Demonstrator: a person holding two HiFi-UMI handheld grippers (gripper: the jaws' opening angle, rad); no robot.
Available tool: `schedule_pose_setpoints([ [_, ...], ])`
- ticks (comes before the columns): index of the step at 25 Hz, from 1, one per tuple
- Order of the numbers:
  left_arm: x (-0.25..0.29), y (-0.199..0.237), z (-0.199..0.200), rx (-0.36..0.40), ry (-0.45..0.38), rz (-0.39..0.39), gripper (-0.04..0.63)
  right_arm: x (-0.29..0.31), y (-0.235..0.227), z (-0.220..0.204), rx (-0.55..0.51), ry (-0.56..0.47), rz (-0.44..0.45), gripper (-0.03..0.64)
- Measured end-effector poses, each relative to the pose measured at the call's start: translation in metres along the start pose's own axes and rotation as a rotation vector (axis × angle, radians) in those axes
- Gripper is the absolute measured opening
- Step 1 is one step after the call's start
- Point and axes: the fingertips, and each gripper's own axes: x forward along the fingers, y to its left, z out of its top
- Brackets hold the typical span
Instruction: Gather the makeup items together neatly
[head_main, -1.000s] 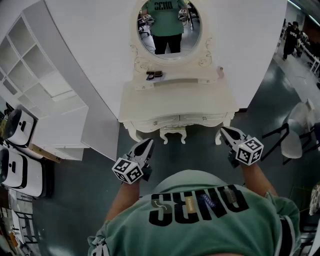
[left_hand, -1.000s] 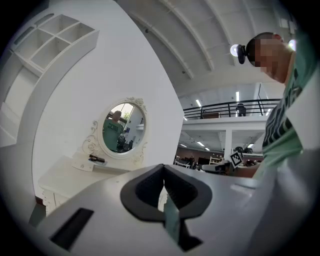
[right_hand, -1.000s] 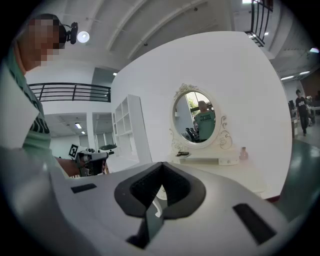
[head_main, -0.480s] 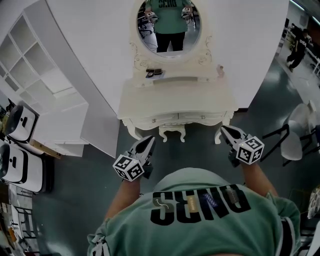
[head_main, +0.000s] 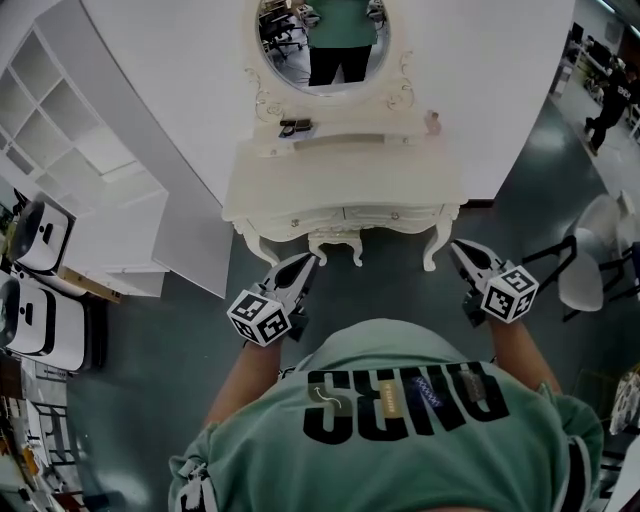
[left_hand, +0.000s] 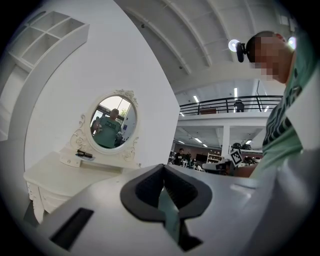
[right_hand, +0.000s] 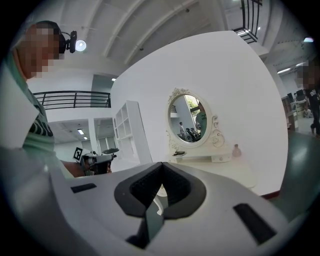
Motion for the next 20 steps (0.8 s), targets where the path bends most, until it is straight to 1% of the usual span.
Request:
schedule_pose_setpoints([
  [5,0.019,-0.006,-0.008,-0.007,0.024,-0.002,0.009,-0.002,-0.018,-0.008,0.024,-0.004,0.01,-0.006],
  [10,0.031,0.017,-0.008,-0.018,0.042,0.007,0.011,0.02,-0.027,-0.01,0.039,0.002,0.023,-0.006],
  [15,0.051,0.059,-0.004,-0.033,0.047,-0.027,0.009,0.06,-0.037,-0.003,0.041,0.001,0.003,-0.006],
  [20,0.077,0.129,0.011,-0.044,0.043,-0.084,0.009,0.12,-0.047,0.016,0.024,-0.011,-0.052,-0.006],
])
